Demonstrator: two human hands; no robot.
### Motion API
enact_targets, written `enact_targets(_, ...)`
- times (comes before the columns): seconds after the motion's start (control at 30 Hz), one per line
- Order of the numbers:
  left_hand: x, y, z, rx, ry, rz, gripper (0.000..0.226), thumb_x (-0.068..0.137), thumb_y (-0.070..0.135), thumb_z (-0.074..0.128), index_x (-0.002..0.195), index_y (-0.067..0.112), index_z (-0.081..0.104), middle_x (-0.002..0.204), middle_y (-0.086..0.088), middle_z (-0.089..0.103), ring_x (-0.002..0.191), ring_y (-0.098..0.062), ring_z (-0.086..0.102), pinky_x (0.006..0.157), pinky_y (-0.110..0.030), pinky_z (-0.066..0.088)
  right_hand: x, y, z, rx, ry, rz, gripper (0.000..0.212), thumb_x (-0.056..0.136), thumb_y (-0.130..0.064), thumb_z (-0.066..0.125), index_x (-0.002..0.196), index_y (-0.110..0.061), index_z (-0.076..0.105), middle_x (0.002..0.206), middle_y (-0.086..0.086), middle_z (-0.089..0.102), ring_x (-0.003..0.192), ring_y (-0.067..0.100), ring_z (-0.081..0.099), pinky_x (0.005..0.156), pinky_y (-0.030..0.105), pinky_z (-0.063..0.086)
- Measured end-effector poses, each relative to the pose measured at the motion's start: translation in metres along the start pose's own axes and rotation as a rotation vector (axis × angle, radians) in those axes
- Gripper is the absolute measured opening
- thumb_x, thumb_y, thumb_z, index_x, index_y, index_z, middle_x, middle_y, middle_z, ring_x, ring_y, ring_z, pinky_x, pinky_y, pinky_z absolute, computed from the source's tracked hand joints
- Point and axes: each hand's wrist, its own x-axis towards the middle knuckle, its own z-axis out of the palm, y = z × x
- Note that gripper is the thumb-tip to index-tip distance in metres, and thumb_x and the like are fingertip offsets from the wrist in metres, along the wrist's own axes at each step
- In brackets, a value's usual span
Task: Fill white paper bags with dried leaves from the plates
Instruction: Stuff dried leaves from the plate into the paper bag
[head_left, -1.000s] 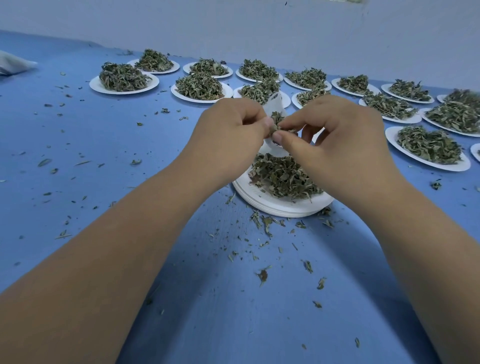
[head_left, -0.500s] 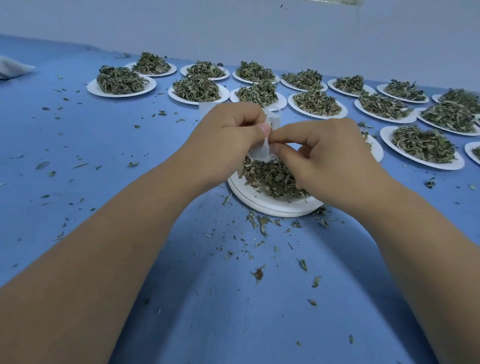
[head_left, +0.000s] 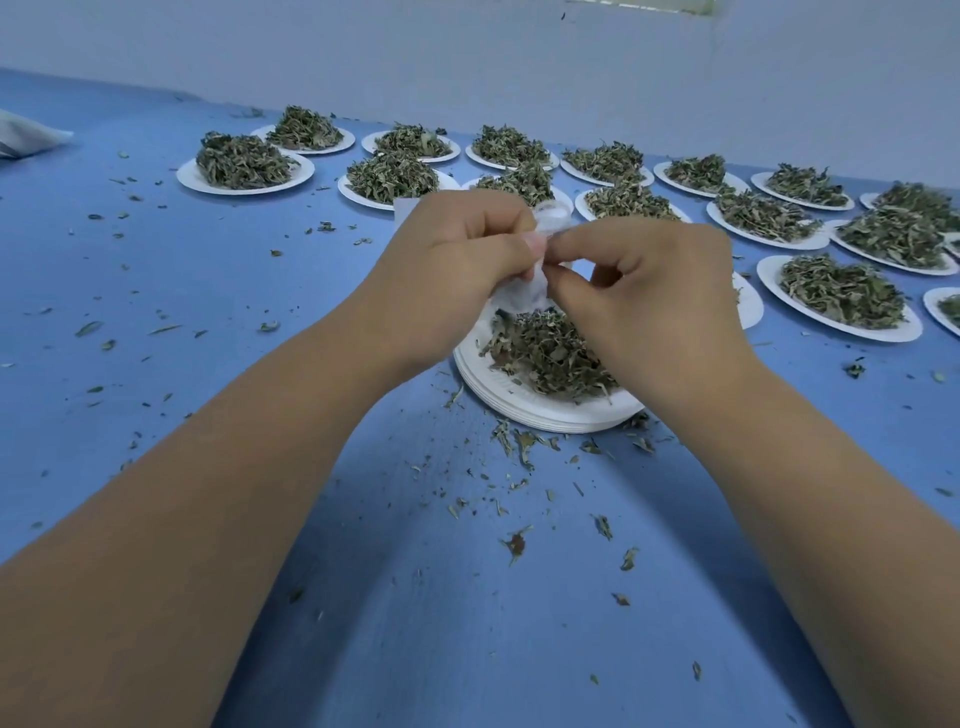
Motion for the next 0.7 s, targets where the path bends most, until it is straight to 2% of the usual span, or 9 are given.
enact_targets(0.1, 0.002, -0.004, -0.003, 0.056, 0.116, -0.025, 0.028, 0.089, 0.020, 0.053, 0.066, 0.003, 0.051, 0.057, 0.000, 0.041, 0.058, -0.015, 0.036, 0.060, -0.032, 0.029, -0.005, 0.001, -0.002, 0.052, -0.107, -0.037, 0.018, 0.095, -0.024, 0.066, 0.107, -0.029, 0.079, 0.094, -0.024, 0.074, 0.057, 0.009, 0.061, 0.066, 0.021, 0.049)
enact_targets(0.2, 0.005, -0.007, -0.007, 0.147, 0.230, -0.060, 0.028, 0.091, 0.019, 0.053, 0.068, 0.003, 0.048, 0.059, 0.008, 0.037, 0.056, -0.009, 0.033, 0.055, -0.027, 0.027, -0.008, 0.004, -0.004, 0.143, -0.100, -0.023, 0.024, 0.094, -0.020, 0.066, 0.114, -0.028, 0.076, 0.121, -0.022, 0.070, 0.057, 0.013, 0.064, 0.060, 0.008, 0.041)
enact_targets(0.27, 0.007, -0.008, -0.010, 0.237, 0.288, -0.059, 0.028, 0.091, 0.019, 0.054, 0.073, -0.003, 0.052, 0.073, 0.003, 0.047, 0.067, -0.006, 0.043, 0.056, -0.020, 0.029, -0.008, 0.005, -0.005, 0.148, -0.075, -0.062, 0.025, 0.091, -0.016, 0.066, 0.111, -0.026, 0.077, 0.123, -0.019, 0.070, 0.063, 0.012, 0.067, 0.063, 0.004, 0.038)
enact_targets(0.33, 0.010, -0.010, -0.013, 0.253, 0.321, -0.055, 0.025, 0.090, 0.018, 0.055, 0.074, -0.001, 0.057, 0.095, -0.004, 0.057, 0.092, -0.011, 0.051, 0.069, -0.017, 0.034, -0.008, 0.005, -0.007, 0.122, -0.080, -0.136, 0.023, 0.090, -0.013, 0.068, 0.109, -0.023, 0.077, 0.125, -0.015, 0.070, 0.066, 0.010, 0.067, 0.066, 0.003, 0.036)
enact_targets(0.4, 0.009, -0.007, -0.013, 0.163, 0.325, -0.037, 0.025, 0.090, 0.013, 0.054, 0.071, -0.004, 0.053, 0.096, -0.019, 0.057, 0.086, -0.019, 0.051, 0.071, -0.027, 0.035, -0.007, 0.005, -0.007, 0.056, -0.122, -0.197, 0.027, 0.088, -0.009, 0.071, 0.110, -0.023, 0.078, 0.126, -0.014, 0.069, 0.064, 0.006, 0.063, 0.067, 0.006, 0.038)
enact_targets(0.47, 0.006, -0.003, -0.009, 0.059, 0.317, -0.014, 0.028, 0.088, 0.010, 0.052, 0.068, -0.008, 0.046, 0.079, -0.030, 0.045, 0.070, -0.029, 0.036, 0.063, -0.032, 0.027, -0.005, 0.003, -0.002, -0.037, -0.142, -0.243, 0.030, 0.087, -0.004, 0.070, 0.109, -0.024, 0.078, 0.126, -0.016, 0.069, 0.066, 0.005, 0.063, 0.064, 0.022, 0.051)
enact_targets(0.6, 0.002, 0.002, -0.002, -0.008, 0.255, 0.000, 0.026, 0.087, 0.006, 0.051, 0.062, -0.001, 0.044, 0.068, -0.024, 0.039, 0.064, -0.021, 0.036, 0.057, -0.026, 0.032, 0.000, -0.003, 0.006, -0.090, -0.056, -0.322, 0.026, 0.087, -0.001, 0.066, 0.101, -0.018, 0.079, 0.115, -0.011, 0.075, 0.079, 0.005, 0.062, 0.059, 0.038, 0.056)
enact_targets(0.67, 0.001, 0.003, -0.008, -0.010, 0.184, 0.020, 0.014, 0.084, 0.010, 0.052, 0.071, 0.012, 0.053, 0.075, -0.012, 0.052, 0.074, -0.015, 0.052, 0.071, -0.025, 0.045, -0.001, -0.004, 0.008, -0.076, -0.006, -0.313, 0.019, 0.089, -0.004, 0.067, 0.100, -0.015, 0.078, 0.100, -0.004, 0.078, 0.077, 0.016, 0.068, 0.062, 0.039, 0.056)
enact_targets(0.7, 0.001, 0.002, -0.013, -0.005, 0.119, 0.024, 0.007, 0.083, 0.013, 0.053, 0.085, 0.016, 0.058, 0.088, -0.005, 0.060, 0.086, -0.012, 0.059, 0.083, -0.028, 0.047, -0.002, -0.004, 0.008, -0.055, 0.026, -0.273, 0.016, 0.090, -0.008, 0.068, 0.099, -0.015, 0.078, 0.091, -0.004, 0.077, 0.071, 0.010, 0.064, 0.063, 0.035, 0.055)
